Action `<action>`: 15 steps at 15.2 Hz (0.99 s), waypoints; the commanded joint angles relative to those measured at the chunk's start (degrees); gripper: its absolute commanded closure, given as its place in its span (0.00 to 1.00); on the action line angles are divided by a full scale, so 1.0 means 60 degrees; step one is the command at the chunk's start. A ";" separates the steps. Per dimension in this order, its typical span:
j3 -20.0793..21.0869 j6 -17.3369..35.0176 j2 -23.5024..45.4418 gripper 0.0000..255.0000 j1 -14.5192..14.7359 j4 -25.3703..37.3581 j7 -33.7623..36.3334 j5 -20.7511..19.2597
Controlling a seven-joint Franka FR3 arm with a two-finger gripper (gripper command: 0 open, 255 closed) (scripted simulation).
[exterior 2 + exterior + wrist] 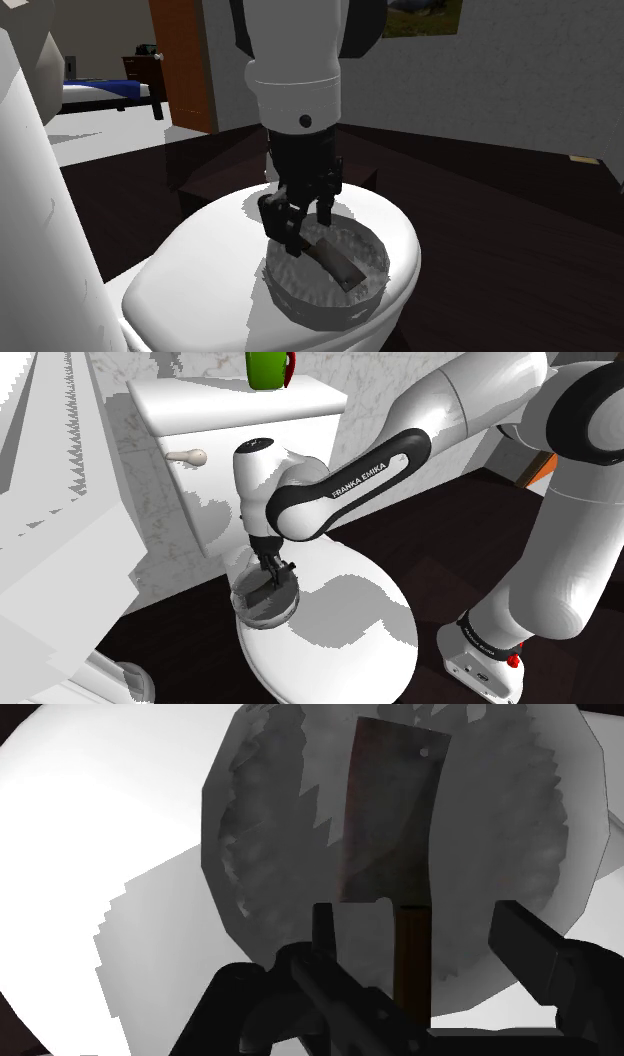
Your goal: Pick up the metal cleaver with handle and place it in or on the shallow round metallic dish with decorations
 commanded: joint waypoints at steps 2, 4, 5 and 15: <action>0.0000 0.0000 0.0000 0.00 0.0000 0.0000 0.0000 0.0000; 0.0000 0.0000 0.0000 0.00 0.0000 0.0000 0.0000 0.0000; 0.0057 -0.0283 -0.0159 0.00 -0.0051 0.0152 -0.0080 0.0120; 0.0176 -0.1091 -0.0541 0.00 -0.0163 0.0647 -0.0273 0.0405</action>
